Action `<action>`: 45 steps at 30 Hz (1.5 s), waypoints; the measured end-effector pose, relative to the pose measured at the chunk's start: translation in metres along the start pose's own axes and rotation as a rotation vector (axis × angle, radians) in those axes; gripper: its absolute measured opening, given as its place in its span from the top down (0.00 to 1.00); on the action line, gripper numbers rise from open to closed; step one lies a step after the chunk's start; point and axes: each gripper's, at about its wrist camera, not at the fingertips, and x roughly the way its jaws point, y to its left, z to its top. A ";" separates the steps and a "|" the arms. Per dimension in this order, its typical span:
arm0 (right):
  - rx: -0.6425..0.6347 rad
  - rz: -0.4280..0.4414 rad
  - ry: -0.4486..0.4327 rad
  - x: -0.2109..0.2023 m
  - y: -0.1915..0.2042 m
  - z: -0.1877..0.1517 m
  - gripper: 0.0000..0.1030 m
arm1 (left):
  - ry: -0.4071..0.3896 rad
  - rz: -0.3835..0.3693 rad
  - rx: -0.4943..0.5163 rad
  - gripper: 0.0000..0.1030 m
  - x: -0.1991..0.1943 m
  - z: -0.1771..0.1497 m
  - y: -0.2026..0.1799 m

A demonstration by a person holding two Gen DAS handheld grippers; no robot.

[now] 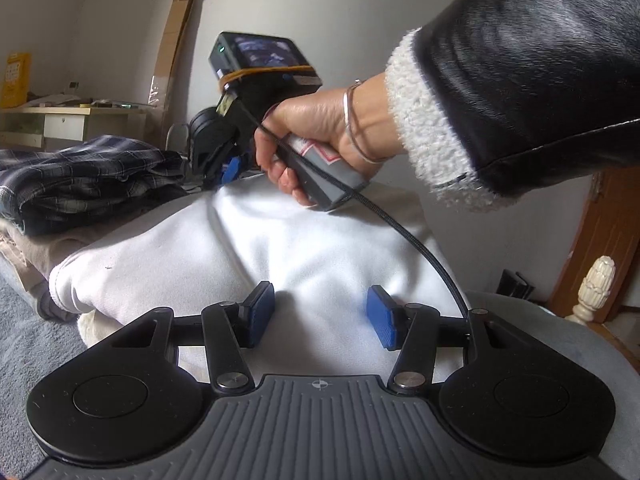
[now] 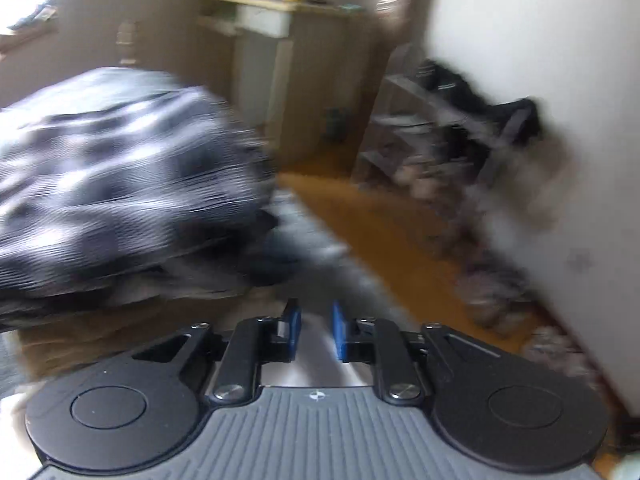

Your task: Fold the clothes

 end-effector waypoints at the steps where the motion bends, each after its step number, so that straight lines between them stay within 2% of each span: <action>1: 0.012 -0.003 -0.018 -0.006 -0.003 -0.001 0.80 | -0.001 -0.001 0.000 0.50 0.000 0.000 0.000; 4: 0.026 0.033 -0.084 -0.043 -0.010 -0.007 0.80 | -0.003 -0.007 -0.003 0.50 0.002 0.001 0.002; 6: 0.046 0.088 -0.098 -0.069 -0.018 -0.017 0.80 | -0.001 -0.014 -0.012 0.49 0.005 0.003 0.003; 8: 0.026 0.146 -0.082 -0.097 -0.034 -0.029 0.80 | 0.003 -0.016 -0.017 0.48 0.006 0.005 0.003; 10: 0.025 0.187 -0.010 -0.109 -0.052 -0.046 0.79 | 0.006 -0.017 -0.024 0.48 0.007 0.006 0.004; 13: 0.055 0.042 0.041 -0.115 -0.084 -0.082 0.80 | 0.012 -0.017 -0.022 0.48 0.006 0.007 0.002; 16: 0.280 -0.160 -0.011 -0.131 -0.136 -0.103 0.79 | 0.023 -0.009 -0.015 0.48 0.004 0.009 0.001; 17: 0.343 -0.191 -0.043 -0.142 -0.149 -0.109 0.79 | 0.027 -0.007 -0.012 0.48 0.004 0.009 0.000; 18: 0.370 -0.182 -0.082 -0.154 -0.157 -0.114 0.79 | 0.031 -0.004 -0.007 0.48 0.002 0.010 -0.001; 20: 0.350 -0.072 -0.153 -0.177 -0.157 -0.123 0.79 | 0.041 0.005 0.002 0.48 0.001 0.012 -0.003; 22: 0.259 0.080 -0.169 -0.193 -0.144 -0.132 0.79 | 0.047 0.012 -0.001 0.48 -0.001 0.017 -0.004; 24: 0.137 0.188 -0.150 -0.200 -0.126 -0.146 0.79 | 0.049 0.011 -0.011 0.48 -0.003 0.020 -0.005; 26: 0.055 0.138 -0.088 -0.190 -0.114 -0.163 0.79 | 0.054 0.013 -0.014 0.47 -0.006 0.021 -0.005; 27: 0.068 0.046 -0.034 -0.182 -0.116 -0.172 0.79 | 0.058 0.016 -0.015 0.47 -0.009 0.022 -0.006; 29: 0.145 -0.120 0.049 -0.169 -0.130 -0.189 0.79 | 0.063 0.020 -0.015 0.47 -0.015 0.025 -0.007; 30: 0.211 -0.198 0.064 -0.169 -0.142 -0.199 0.78 | 0.060 0.019 -0.011 0.47 -0.019 0.026 -0.007; 31: 0.254 -0.224 0.043 -0.176 -0.149 -0.207 0.78 | 0.058 0.017 -0.005 0.46 -0.023 0.028 -0.008; 35: 0.310 -0.078 -0.174 -0.227 -0.144 -0.217 0.78 | 0.140 0.000 0.048 0.44 -0.022 0.024 -0.021; 38: 0.272 0.026 -0.254 -0.253 -0.131 -0.217 0.78 | 0.154 0.031 0.076 0.44 -0.029 0.020 -0.033; 41: 0.233 0.052 -0.245 -0.262 -0.125 -0.218 0.78 | 0.174 0.009 0.038 0.44 -0.043 0.028 -0.034; 43: 0.288 0.090 -0.194 -0.263 -0.120 -0.221 0.78 | 0.180 0.014 0.028 0.43 -0.055 0.038 -0.032; 45: 0.359 0.083 -0.120 -0.264 -0.115 -0.226 0.77 | 0.190 0.011 0.037 0.43 -0.068 0.053 -0.027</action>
